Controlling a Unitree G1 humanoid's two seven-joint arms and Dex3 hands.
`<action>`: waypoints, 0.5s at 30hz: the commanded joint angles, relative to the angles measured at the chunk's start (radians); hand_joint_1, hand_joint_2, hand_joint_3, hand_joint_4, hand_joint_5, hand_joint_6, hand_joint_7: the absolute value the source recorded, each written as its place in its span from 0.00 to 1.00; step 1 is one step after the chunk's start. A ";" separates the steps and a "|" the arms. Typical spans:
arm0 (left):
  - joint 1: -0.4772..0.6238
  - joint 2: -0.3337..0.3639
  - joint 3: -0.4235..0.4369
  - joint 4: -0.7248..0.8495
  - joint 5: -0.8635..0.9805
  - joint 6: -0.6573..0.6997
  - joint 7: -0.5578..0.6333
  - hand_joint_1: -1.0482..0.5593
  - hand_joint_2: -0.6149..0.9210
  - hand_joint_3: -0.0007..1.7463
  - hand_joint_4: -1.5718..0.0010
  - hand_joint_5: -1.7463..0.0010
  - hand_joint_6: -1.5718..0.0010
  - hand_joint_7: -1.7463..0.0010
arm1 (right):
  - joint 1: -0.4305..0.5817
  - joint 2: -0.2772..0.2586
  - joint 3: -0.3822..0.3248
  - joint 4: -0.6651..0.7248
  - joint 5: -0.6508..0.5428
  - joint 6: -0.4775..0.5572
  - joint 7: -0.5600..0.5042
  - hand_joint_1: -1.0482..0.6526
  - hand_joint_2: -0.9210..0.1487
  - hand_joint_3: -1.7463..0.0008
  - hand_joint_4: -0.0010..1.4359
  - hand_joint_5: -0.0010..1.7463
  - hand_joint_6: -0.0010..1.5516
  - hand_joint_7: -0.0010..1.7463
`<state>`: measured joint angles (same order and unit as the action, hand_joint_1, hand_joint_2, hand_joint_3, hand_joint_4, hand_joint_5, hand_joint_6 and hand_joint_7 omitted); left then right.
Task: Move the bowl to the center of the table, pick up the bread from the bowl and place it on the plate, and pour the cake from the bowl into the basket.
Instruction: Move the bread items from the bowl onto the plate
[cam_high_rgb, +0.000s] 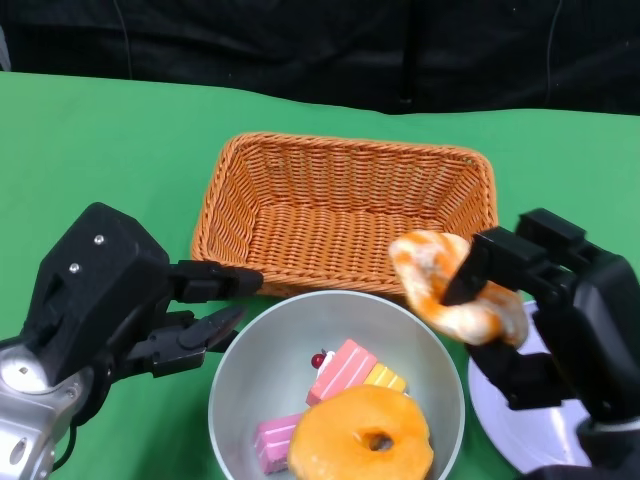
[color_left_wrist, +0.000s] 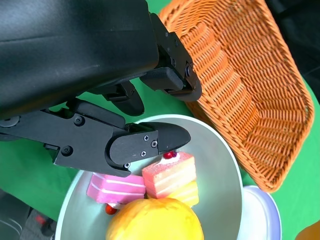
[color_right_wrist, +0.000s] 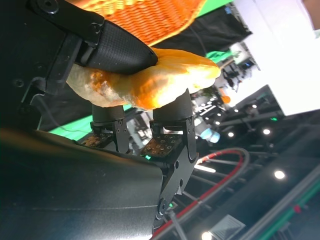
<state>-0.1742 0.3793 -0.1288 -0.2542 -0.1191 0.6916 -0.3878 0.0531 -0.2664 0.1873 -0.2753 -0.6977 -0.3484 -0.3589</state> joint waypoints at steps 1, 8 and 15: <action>0.015 0.036 0.016 -0.033 0.011 -0.008 -0.011 0.35 1.00 0.29 0.72 0.64 0.65 0.98 | 0.051 -0.032 -0.059 -0.032 0.037 -0.014 0.029 0.53 0.83 0.00 0.74 1.00 0.59 0.92; 0.051 0.068 0.070 -0.113 -0.021 0.023 -0.031 0.36 1.00 0.29 0.71 0.64 0.64 0.98 | 0.123 -0.076 -0.173 -0.028 0.032 0.036 0.087 0.57 0.84 0.00 0.74 1.00 0.57 0.93; 0.069 0.054 0.099 -0.128 -0.046 0.027 -0.017 0.38 1.00 0.30 0.70 0.63 0.65 0.98 | 0.120 -0.110 -0.197 0.065 -0.001 0.063 0.108 0.60 0.82 0.03 0.72 1.00 0.57 0.93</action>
<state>-0.1134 0.4280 -0.0448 -0.3736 -0.1608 0.7171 -0.4079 0.1733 -0.3505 0.0019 -0.2226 -0.6943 -0.2979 -0.2659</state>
